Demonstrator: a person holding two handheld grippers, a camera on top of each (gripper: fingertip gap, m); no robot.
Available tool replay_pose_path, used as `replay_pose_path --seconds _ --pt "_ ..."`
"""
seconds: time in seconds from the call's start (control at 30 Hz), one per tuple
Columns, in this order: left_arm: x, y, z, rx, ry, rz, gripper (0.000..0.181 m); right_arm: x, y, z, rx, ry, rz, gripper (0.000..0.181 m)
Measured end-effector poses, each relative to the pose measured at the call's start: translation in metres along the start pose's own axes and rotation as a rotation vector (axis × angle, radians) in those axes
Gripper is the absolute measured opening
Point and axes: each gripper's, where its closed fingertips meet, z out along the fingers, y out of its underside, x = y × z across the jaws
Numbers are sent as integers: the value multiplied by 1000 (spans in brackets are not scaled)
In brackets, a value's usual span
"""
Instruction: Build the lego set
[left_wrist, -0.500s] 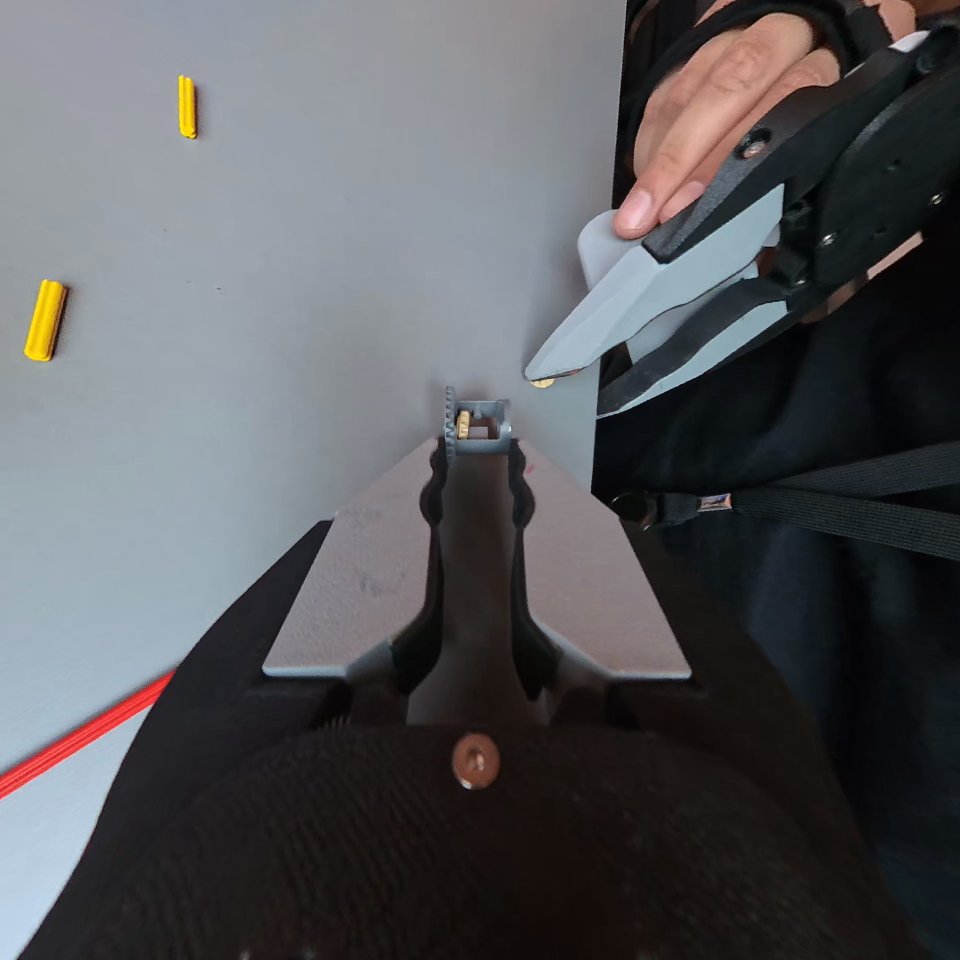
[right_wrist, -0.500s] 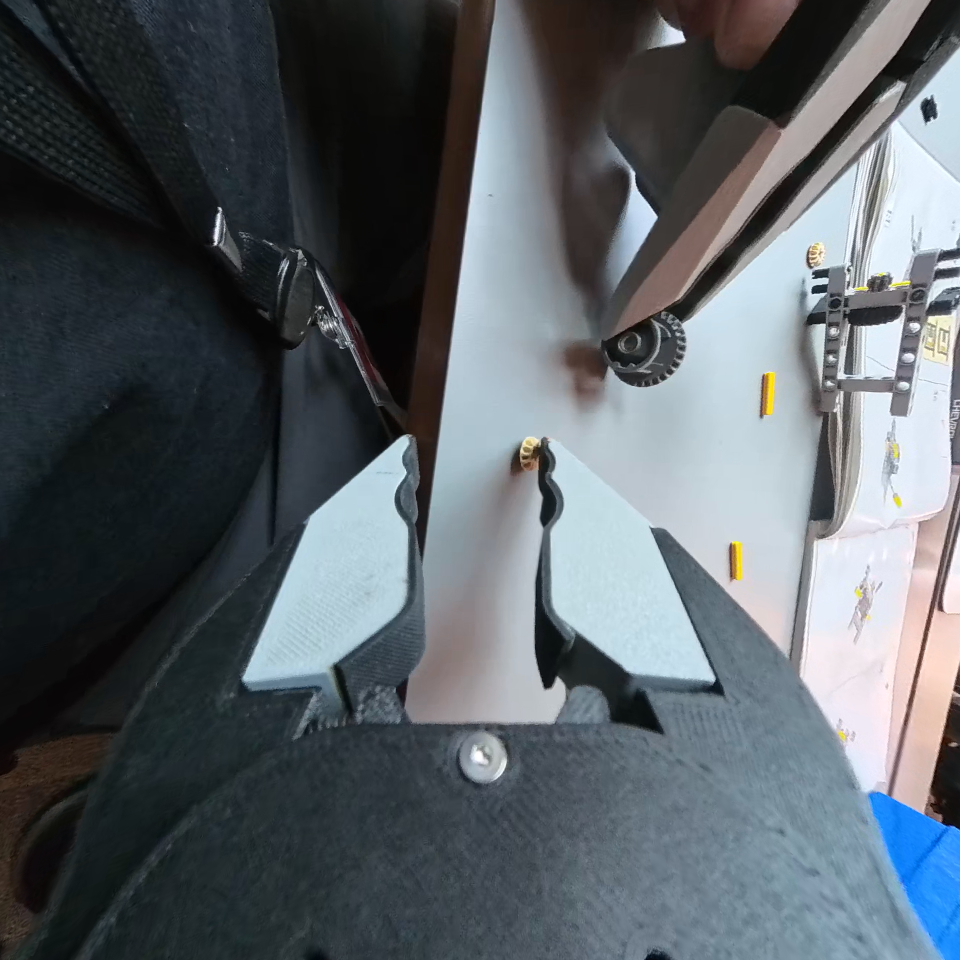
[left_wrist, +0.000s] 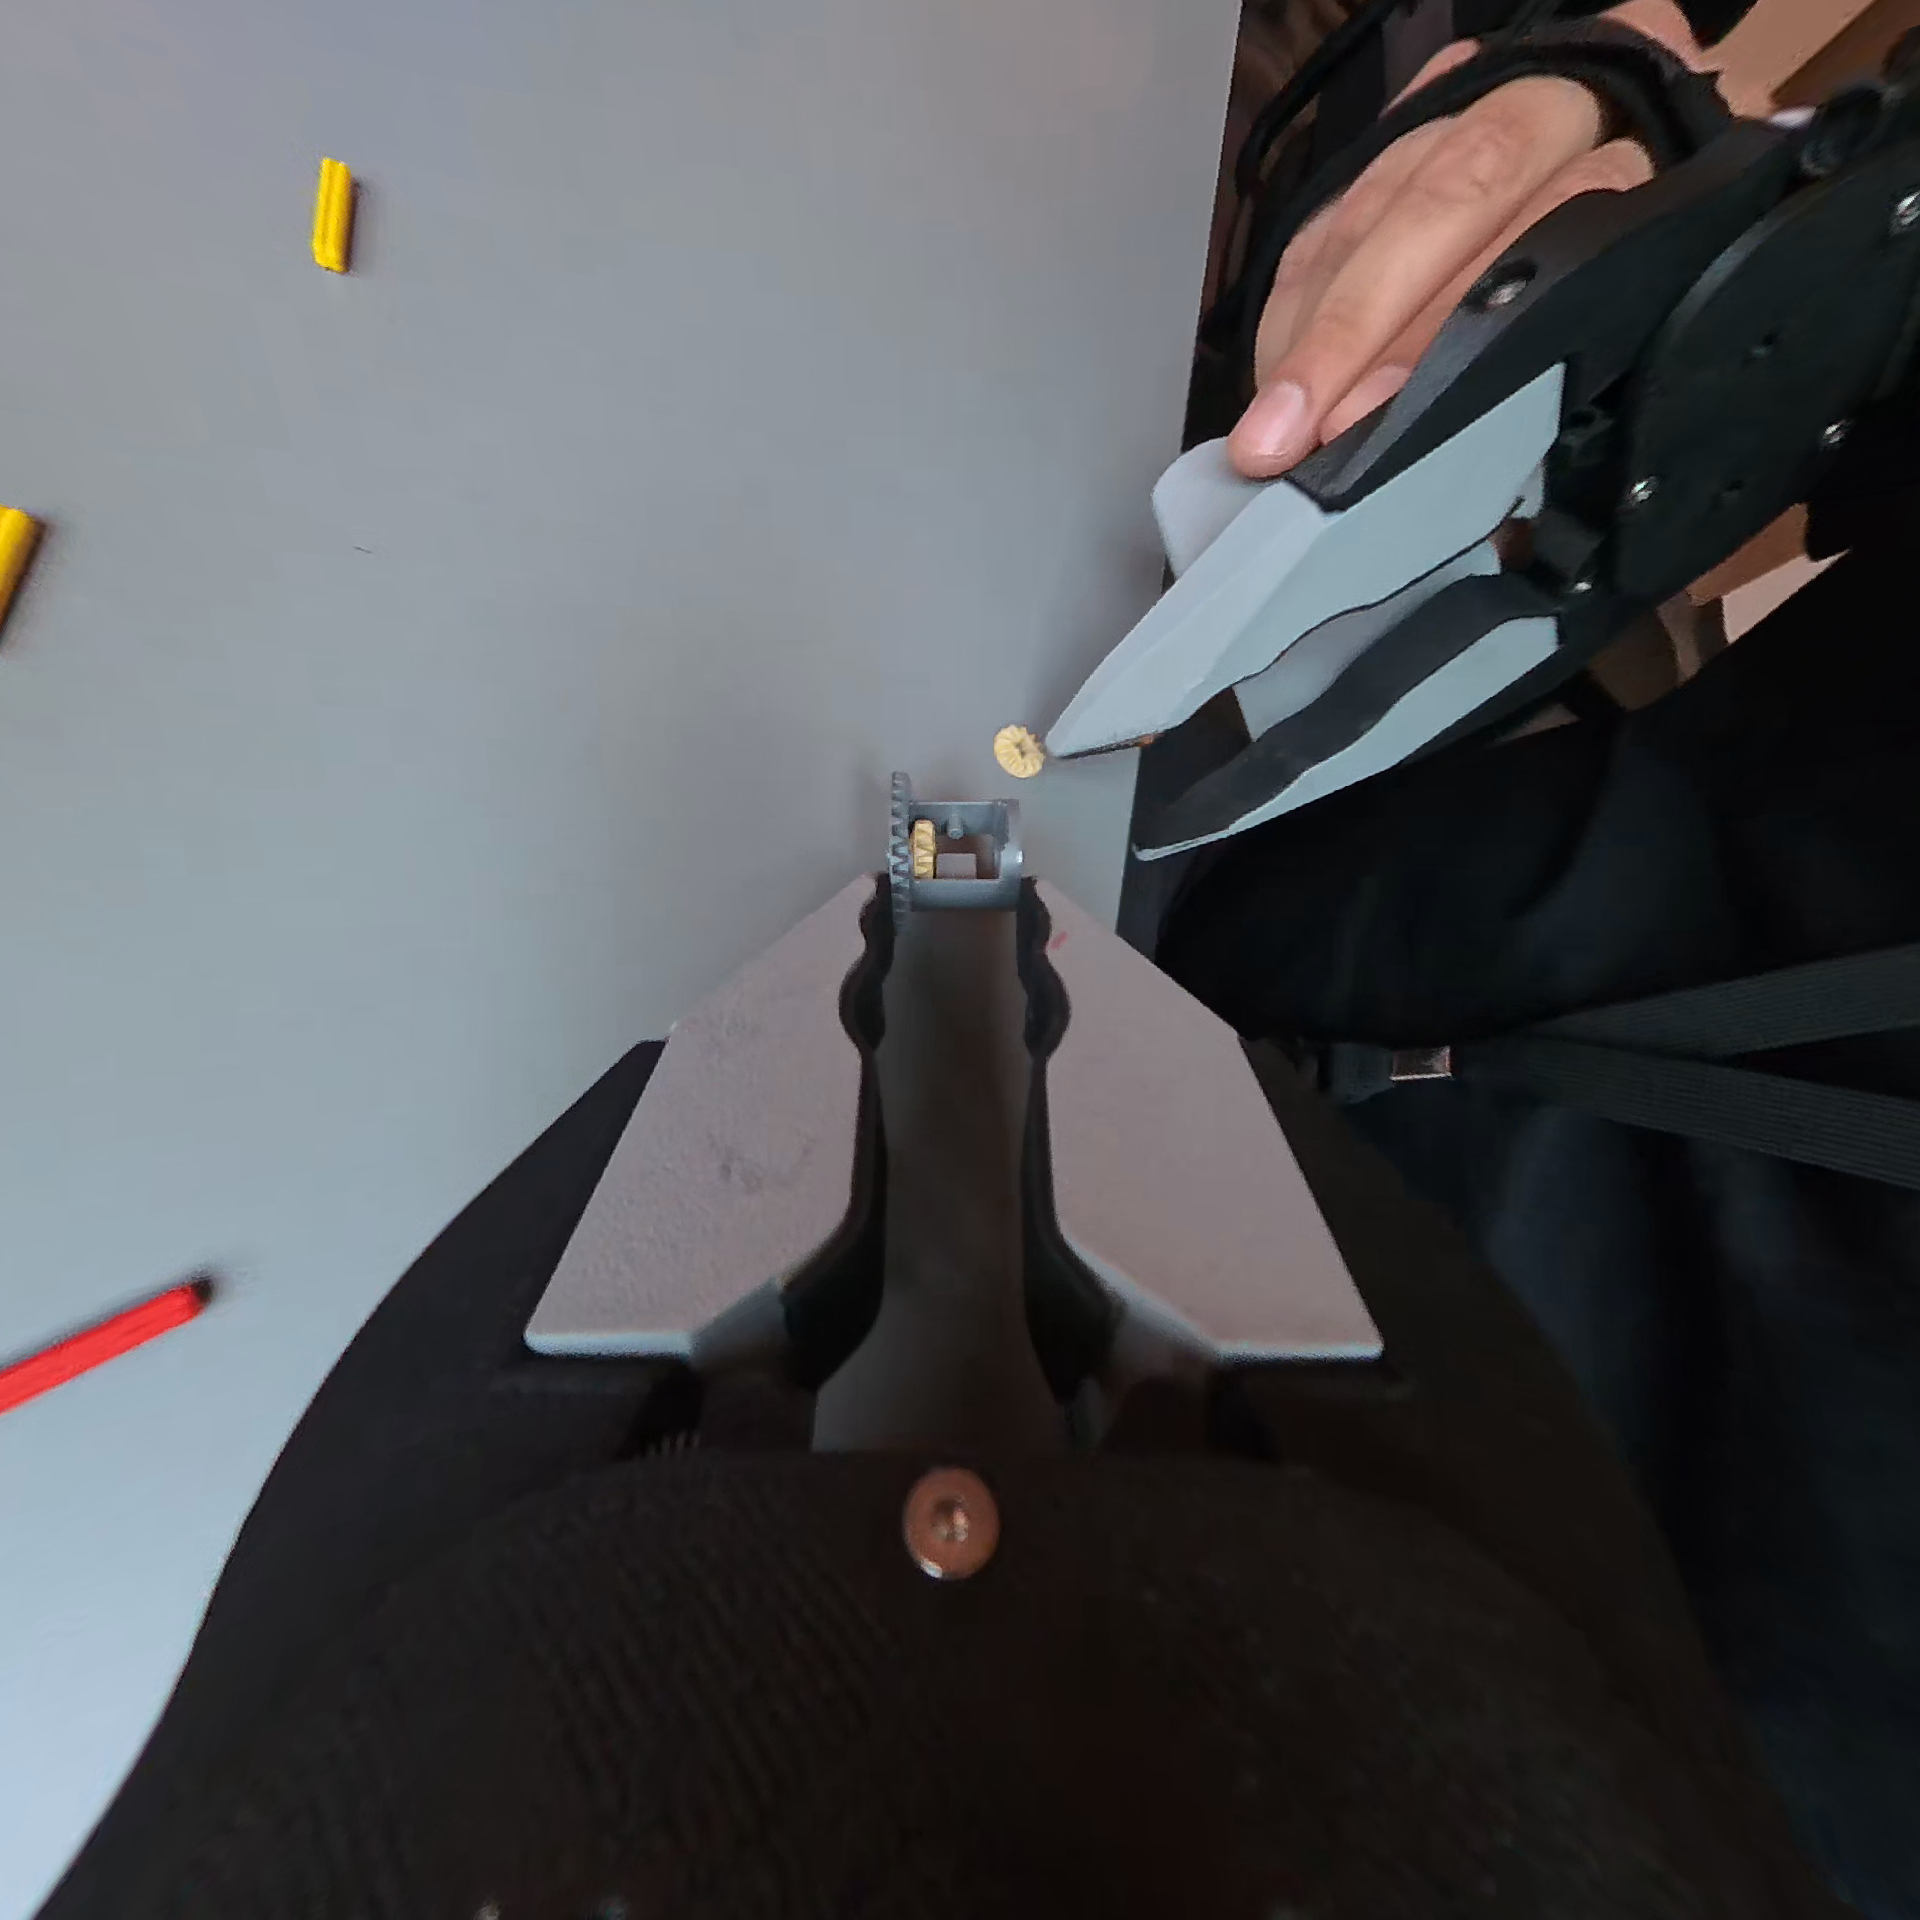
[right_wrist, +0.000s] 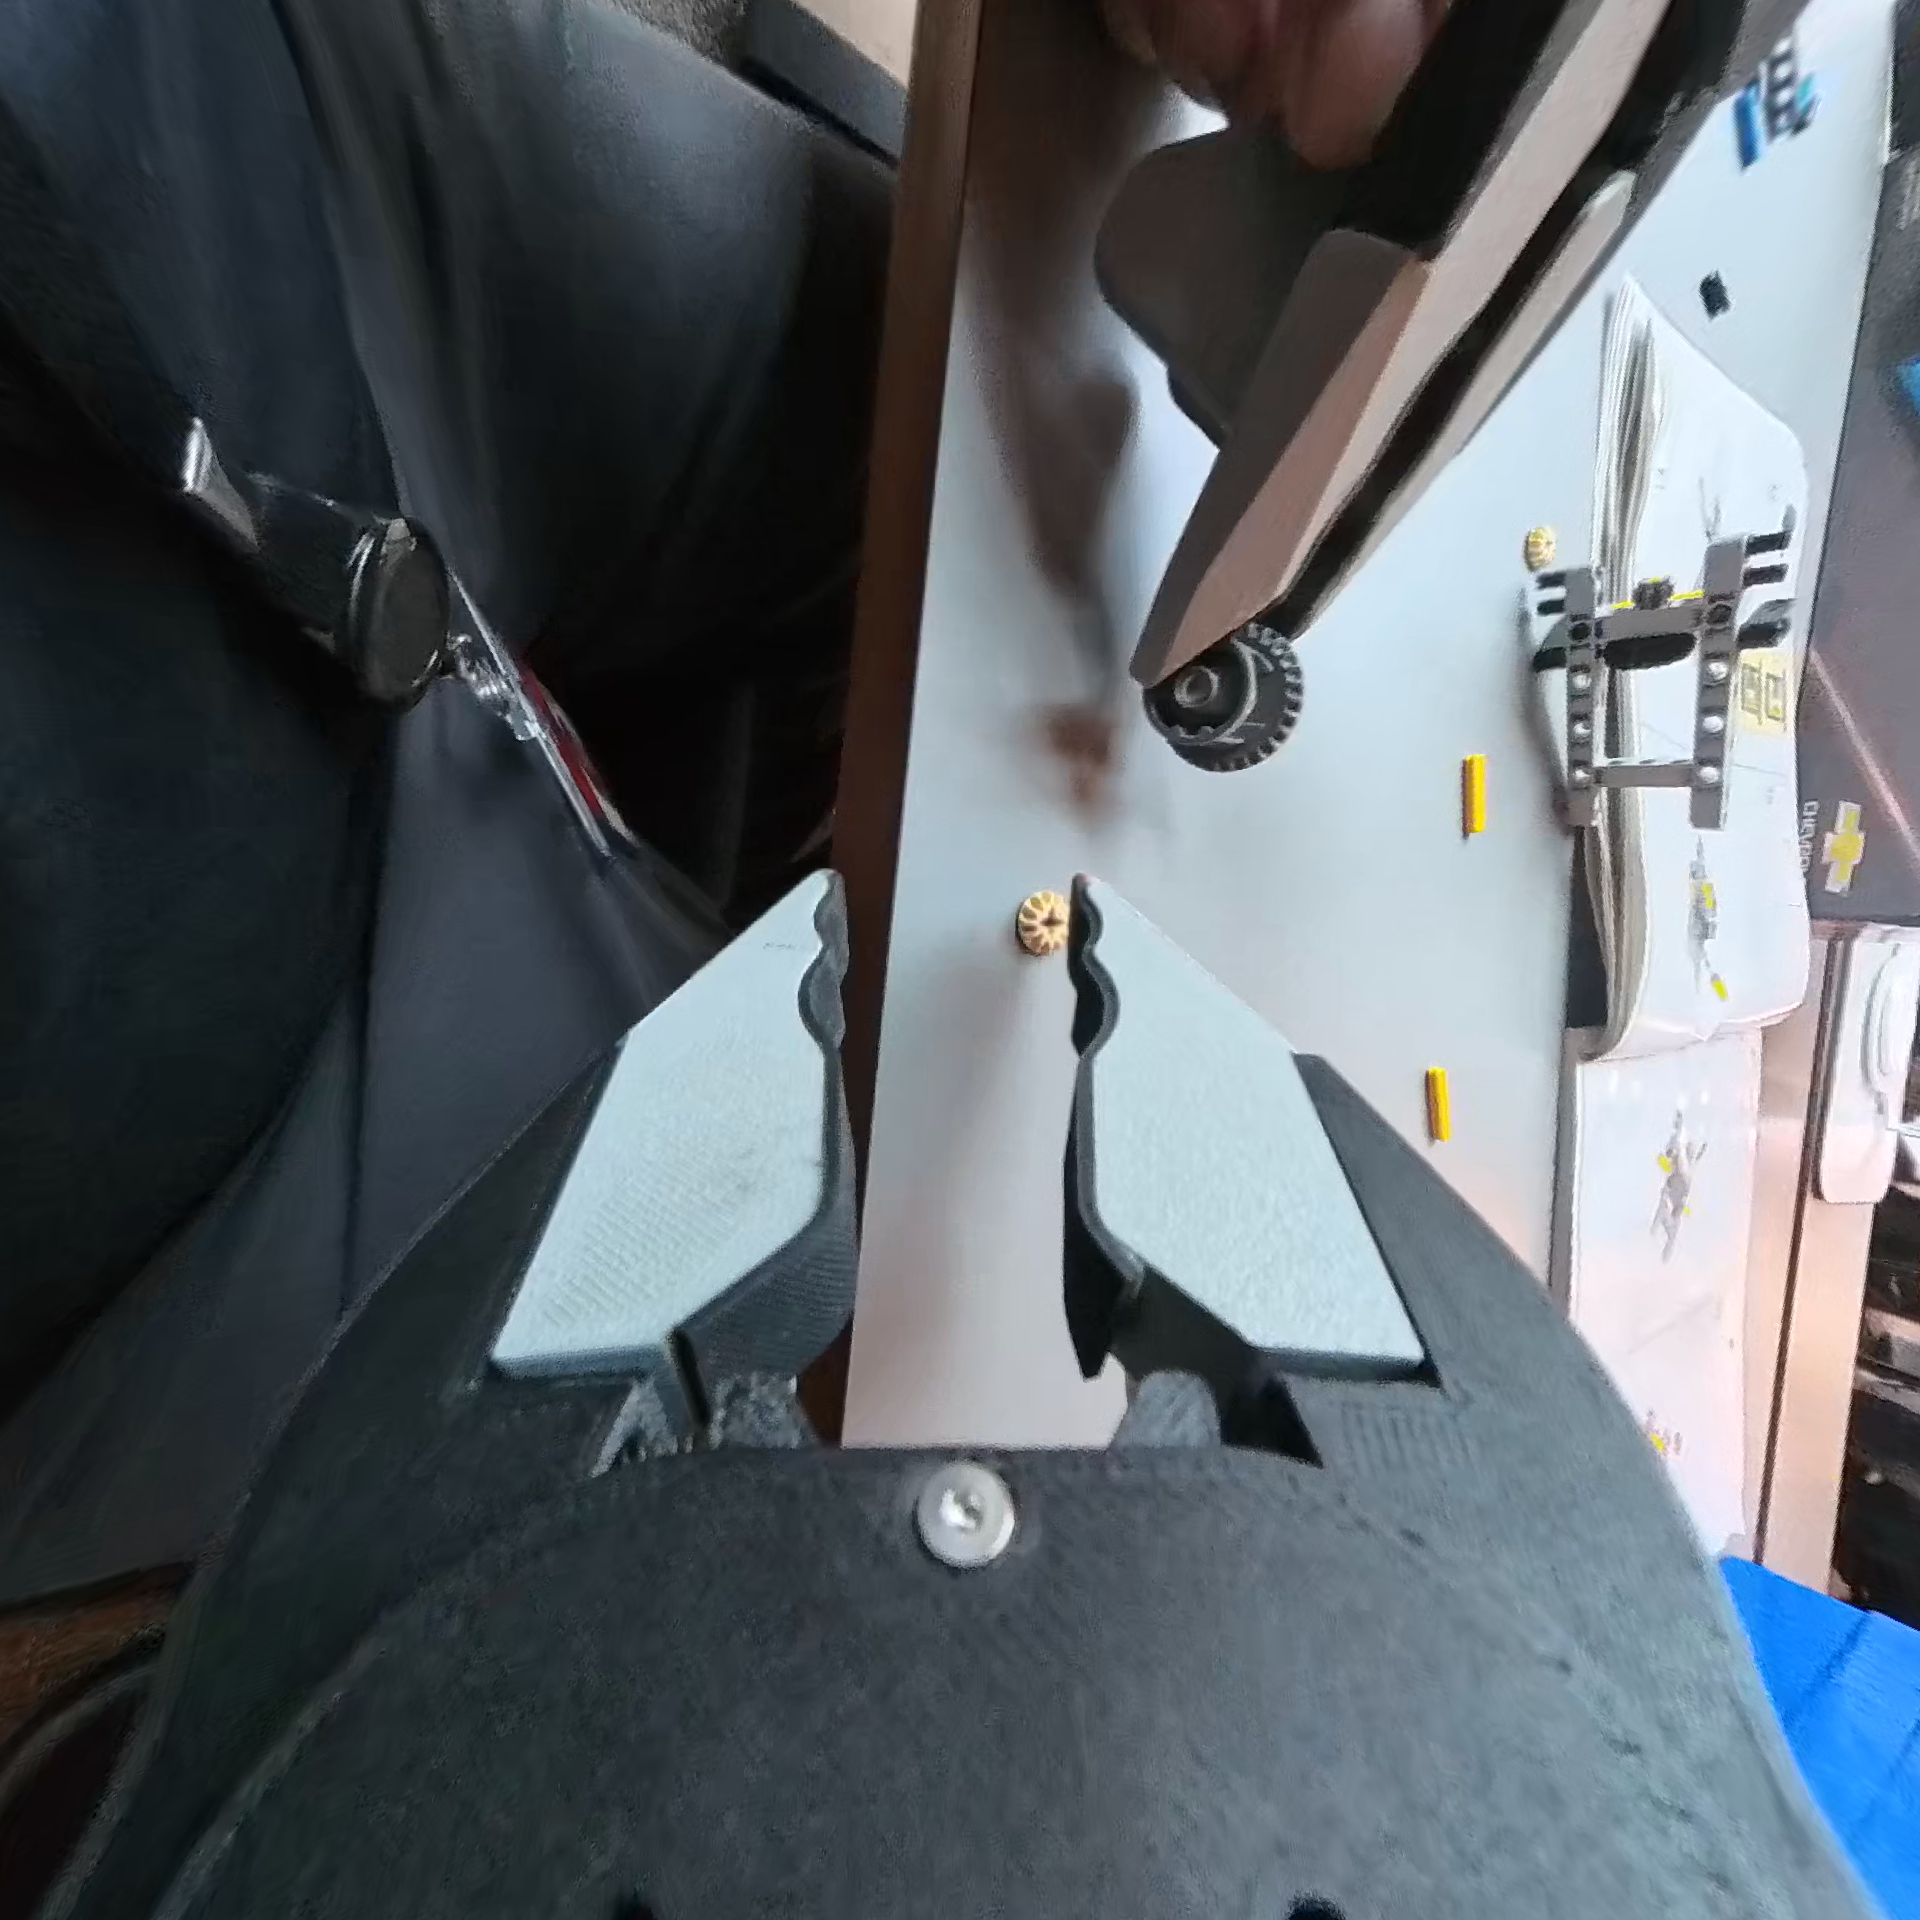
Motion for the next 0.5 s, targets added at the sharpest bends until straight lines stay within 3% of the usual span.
replay_pose_path --seconds 0.5 --pt "4 10 2 -15 -84 9 21 -1 7 6 -6 -5 -7 34"
